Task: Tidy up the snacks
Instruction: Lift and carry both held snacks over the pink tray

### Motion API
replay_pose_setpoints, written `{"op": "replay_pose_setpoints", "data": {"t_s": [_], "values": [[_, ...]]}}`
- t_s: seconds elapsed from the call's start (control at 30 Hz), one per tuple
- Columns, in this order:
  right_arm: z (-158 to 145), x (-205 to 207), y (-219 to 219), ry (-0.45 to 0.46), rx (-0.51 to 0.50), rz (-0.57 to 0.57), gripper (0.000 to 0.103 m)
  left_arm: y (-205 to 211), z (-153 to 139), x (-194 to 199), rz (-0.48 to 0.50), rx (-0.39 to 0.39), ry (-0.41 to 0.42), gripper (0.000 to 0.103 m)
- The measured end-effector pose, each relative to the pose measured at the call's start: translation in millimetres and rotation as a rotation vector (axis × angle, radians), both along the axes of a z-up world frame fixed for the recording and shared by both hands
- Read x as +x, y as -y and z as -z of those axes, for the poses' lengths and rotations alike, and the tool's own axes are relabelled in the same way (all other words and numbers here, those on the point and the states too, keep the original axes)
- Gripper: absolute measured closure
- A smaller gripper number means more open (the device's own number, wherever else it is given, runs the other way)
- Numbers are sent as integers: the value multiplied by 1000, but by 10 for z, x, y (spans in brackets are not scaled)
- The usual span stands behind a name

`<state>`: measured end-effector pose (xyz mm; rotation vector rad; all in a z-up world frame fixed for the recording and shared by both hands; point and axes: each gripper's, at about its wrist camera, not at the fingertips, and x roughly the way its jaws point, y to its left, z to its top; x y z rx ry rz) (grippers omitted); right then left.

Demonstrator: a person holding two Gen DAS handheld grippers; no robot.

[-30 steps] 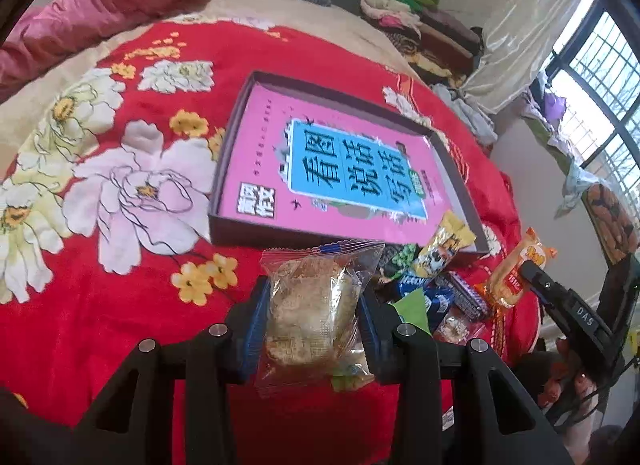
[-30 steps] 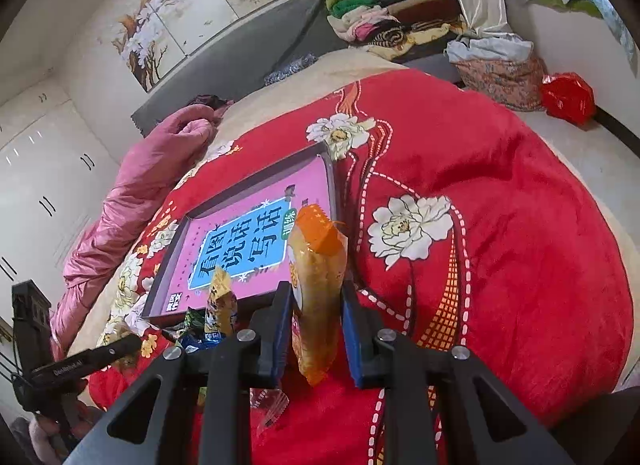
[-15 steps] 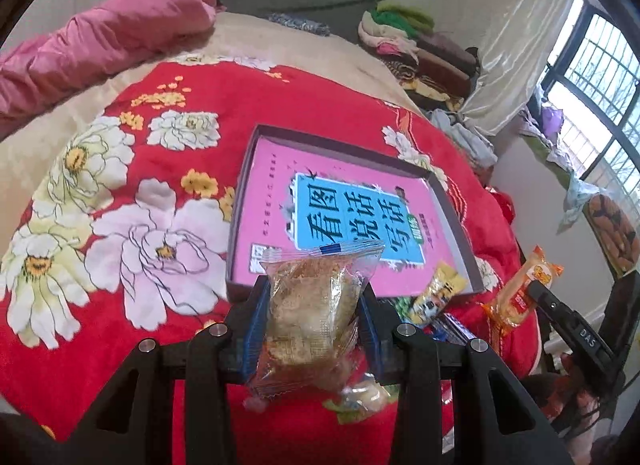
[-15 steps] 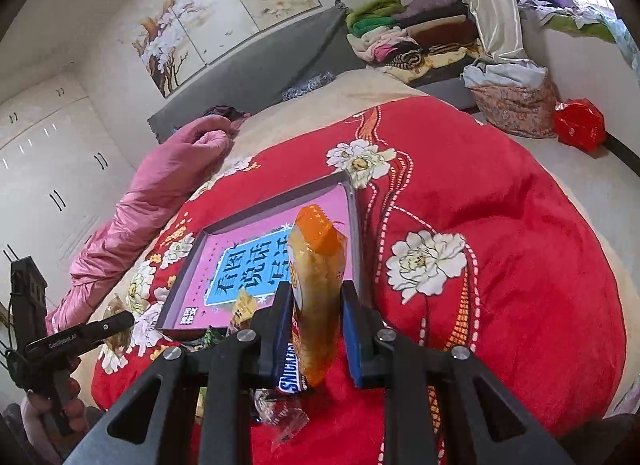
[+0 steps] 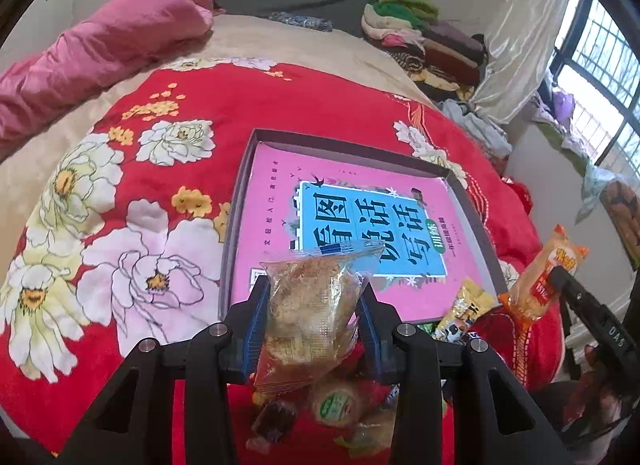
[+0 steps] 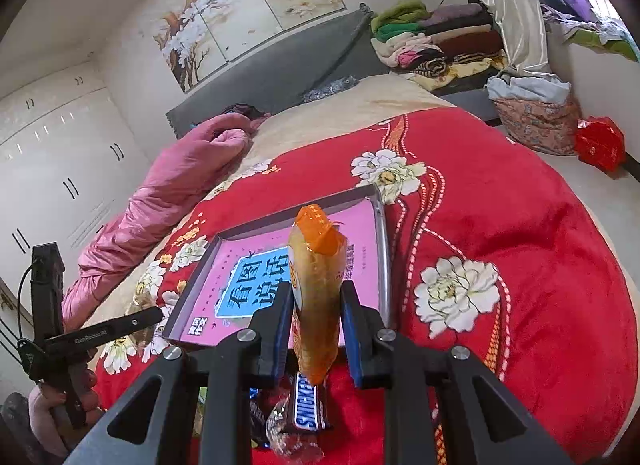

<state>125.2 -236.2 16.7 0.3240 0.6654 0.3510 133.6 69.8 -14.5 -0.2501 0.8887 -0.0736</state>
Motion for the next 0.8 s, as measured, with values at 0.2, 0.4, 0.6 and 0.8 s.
{"op": "replay_pose_setpoints", "data": {"t_s": [0.2,0.4,0.6,0.8], "values": [[58,192,-23,-8,5,-19,79,113,18,142,10,46,-12,60],[158,356,-33,-44,27,-42,79,169,126,324,12,77,-42,60],[283,497,-68,-85,46,-73,79,211,273,461,9,108,-78,60],[404,575,-120,-123,48,-92,79,252,327,526,7,148,-78,60]]}}
